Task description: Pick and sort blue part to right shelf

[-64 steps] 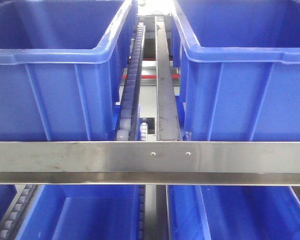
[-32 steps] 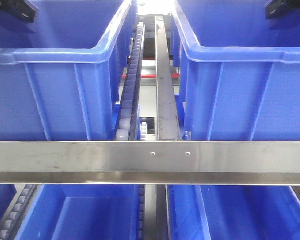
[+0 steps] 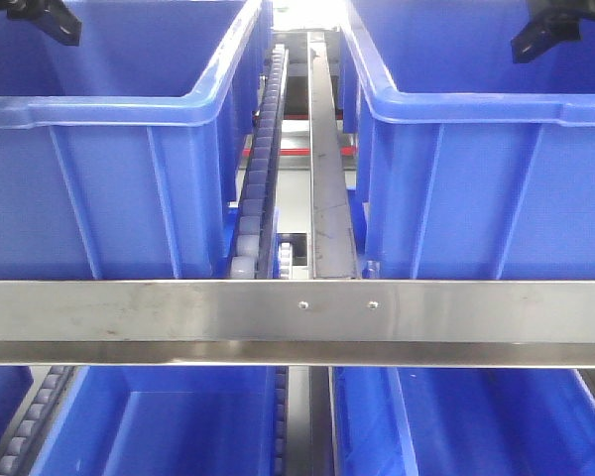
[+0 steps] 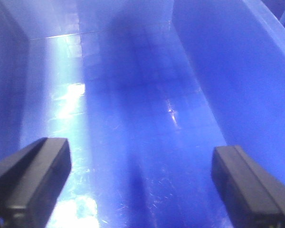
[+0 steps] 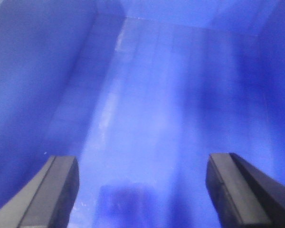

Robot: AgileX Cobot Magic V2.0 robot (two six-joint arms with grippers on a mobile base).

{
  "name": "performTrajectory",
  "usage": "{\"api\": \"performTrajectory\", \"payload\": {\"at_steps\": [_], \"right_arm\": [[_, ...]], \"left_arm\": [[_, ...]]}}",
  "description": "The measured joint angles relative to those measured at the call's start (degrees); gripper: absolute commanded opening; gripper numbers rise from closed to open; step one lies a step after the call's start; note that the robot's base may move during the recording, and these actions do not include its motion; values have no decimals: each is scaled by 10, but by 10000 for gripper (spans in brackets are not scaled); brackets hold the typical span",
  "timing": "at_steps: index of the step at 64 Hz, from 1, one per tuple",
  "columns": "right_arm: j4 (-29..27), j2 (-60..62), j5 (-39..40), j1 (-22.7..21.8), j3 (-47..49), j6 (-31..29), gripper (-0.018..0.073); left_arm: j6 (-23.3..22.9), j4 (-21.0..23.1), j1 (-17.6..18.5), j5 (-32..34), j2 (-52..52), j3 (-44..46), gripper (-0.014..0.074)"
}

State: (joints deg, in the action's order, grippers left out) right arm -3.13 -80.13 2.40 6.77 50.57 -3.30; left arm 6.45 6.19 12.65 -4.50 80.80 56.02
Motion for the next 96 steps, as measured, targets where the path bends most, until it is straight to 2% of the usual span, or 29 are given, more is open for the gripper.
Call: {"api": "performTrajectory", "payload": {"at_steps": [6,9,20,23,38,45,53,63,73,86,96], "right_arm": [[0,10,-2,0,0,0,578],[0,20,-7,0,0,0,518],[0,57,-24,0,0,0,129],[0,62,-24,0,0,0,45],[-3,79,-35,0,0,0,56],[-3,101,-42,-8,-4,0,56],[-3,144,-31,-19,-38,0,56],[-3,219,4,-22,-108,0,56],[-3,316,40,-22,-192,0,56],[-4,454,41,-22,-288,0,56],[-4,552,41,-22,-338,0,56]], "left_arm": [[0,0,0,-1,0,0,619],[0,1,0,-3,-3,0,514],[0,10,0,-8,-26,0,104],[0,11,0,-8,-30,0,139],[0,13,-6,-33,-41,0,125],[-2,18,-30,-45,-67,-2,125],[-5,25,-60,-18,-118,-36,125],[-5,27,-83,7,-216,-117,125],[-5,27,-87,27,-331,-217,125],[-5,27,-87,29,-496,-340,125],[-5,28,-87,29,-589,-399,125]]}}
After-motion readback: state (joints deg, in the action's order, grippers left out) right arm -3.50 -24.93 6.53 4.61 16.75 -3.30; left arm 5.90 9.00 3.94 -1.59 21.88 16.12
